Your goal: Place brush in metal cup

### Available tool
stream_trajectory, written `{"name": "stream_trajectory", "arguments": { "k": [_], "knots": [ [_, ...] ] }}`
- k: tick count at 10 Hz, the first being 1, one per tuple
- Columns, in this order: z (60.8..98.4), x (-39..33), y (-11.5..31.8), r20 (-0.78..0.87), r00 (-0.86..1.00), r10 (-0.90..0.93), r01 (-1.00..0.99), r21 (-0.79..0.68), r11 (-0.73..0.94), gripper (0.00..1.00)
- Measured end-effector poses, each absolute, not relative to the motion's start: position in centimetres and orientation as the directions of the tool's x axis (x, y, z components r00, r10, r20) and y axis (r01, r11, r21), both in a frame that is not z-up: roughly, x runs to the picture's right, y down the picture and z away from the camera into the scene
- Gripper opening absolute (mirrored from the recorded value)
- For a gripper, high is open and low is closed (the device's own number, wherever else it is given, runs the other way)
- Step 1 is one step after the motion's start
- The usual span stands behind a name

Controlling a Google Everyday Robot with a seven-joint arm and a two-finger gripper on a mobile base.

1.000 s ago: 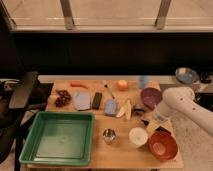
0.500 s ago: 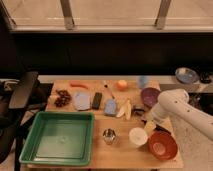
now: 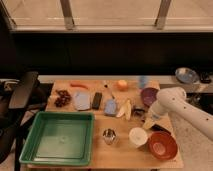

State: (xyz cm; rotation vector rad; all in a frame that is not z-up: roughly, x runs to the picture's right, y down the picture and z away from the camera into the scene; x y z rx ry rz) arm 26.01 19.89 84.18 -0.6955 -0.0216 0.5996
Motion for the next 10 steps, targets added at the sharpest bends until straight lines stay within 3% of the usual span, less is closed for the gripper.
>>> {"name": "stream_trajectory", "arguments": {
  "k": [4,5,10],
  "knots": [
    [84.5,26.0,20.3,-0.174,0.834,0.524,-0.504,-0.627,0.594,0.12],
    [84.4,26.1,20.4,-0.174,0.835,0.523,-0.503,-0.627,0.595,0.07],
    [79.3,23.7,16.7,-0.045,0.911,0.410,-0.351,-0.606,0.714,0.06]
  ]
}}
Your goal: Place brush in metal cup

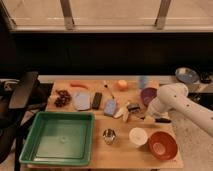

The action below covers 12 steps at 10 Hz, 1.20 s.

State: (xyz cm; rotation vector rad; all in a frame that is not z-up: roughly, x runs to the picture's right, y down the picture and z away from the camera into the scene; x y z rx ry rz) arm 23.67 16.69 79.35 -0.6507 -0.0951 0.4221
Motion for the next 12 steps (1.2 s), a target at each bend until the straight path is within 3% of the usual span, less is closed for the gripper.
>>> {"name": "stream_trajectory", "arguments": {
  "k": [3,8,12],
  "knots": [
    [76.4,20.2,15.3,0.080,0.940,0.331,-0.210,-0.627,0.750,0.06],
    [73.1,14.9,19.9,0.298,0.944,0.143,0.131,-0.735,0.665,0.06],
    [70.5,12.0,20.8,0.352,0.933,0.076,0.200,-0.682,0.703,0.06]
  ]
}}
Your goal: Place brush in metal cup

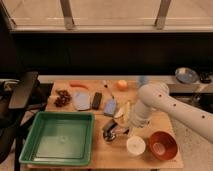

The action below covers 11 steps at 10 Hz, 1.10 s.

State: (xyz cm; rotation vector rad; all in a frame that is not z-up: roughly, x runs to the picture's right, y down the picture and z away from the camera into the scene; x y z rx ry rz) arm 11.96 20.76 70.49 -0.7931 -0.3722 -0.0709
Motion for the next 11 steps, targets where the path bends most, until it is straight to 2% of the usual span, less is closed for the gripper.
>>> {"name": "stream_trajectory", "arguments": {
  "k": [9,11],
  "knots": [
    [70.1,11.6,19.9,0.344,0.937,0.069,0.189,-0.660,0.727,0.06],
    [70.6,10.4,19.2,0.373,0.927,0.028,0.240,-0.652,0.719,0.06]
  ]
}}
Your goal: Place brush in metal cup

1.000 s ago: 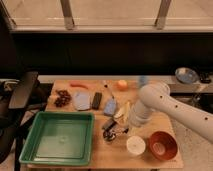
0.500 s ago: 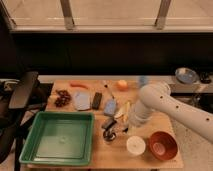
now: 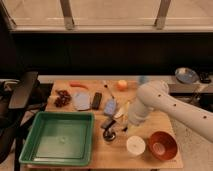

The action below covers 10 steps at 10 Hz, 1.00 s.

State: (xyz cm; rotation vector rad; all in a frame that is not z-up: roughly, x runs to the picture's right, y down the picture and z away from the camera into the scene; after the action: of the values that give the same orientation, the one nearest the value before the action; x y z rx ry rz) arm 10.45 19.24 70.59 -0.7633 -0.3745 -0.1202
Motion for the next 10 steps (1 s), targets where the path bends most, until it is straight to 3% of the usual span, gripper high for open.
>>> {"name": "stream_trajectory", "arguments": {
  "k": [3,10],
  "knots": [
    [72.2,7.3,18.5,0.434,0.901,-0.016,0.321,-0.641,0.697,0.06],
    [73.9,8.1,19.9,0.487,0.873,-0.034,0.385,-0.644,0.661,0.06]
  ]
}}
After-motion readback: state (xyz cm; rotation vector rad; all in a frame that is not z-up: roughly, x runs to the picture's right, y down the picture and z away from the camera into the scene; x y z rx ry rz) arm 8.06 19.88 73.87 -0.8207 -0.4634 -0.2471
